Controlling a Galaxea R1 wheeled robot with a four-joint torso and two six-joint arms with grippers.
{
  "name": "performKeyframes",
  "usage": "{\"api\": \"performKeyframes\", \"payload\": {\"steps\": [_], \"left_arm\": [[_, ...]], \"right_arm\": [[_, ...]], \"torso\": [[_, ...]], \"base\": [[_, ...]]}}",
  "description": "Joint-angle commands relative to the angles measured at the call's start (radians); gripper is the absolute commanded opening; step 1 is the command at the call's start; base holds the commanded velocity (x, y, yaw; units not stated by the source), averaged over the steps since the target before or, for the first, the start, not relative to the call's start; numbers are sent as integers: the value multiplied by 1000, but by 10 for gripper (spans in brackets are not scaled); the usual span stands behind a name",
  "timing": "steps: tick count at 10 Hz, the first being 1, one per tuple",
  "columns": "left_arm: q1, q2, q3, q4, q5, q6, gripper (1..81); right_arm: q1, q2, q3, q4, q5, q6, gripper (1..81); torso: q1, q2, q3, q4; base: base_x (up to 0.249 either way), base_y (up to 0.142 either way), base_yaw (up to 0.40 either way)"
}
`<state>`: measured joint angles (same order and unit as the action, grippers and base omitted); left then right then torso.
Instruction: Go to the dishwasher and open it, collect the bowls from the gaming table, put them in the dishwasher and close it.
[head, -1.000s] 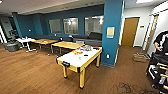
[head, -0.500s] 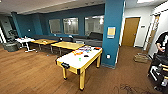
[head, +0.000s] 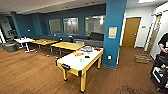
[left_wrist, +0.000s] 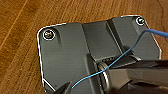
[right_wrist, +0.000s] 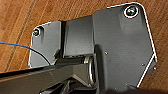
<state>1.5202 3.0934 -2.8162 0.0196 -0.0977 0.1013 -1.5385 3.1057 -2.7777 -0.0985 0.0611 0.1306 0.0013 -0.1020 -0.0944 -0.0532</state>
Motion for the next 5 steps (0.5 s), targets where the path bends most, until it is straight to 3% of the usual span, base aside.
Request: {"api": "performKeyframes", "payload": {"steps": [1,5], "left_arm": [[-51,1,-2,-6,47,0,811],[-51,1,-2,-6,47,0,811]], "right_arm": [[51,7,3,-7,-43,-3,811],[51,7,3,-7,-41,-3,811]], "torso": [[0,0,0,0],[0,0,0,0]], "base": [[128,75,0],[136,75,0]]}}
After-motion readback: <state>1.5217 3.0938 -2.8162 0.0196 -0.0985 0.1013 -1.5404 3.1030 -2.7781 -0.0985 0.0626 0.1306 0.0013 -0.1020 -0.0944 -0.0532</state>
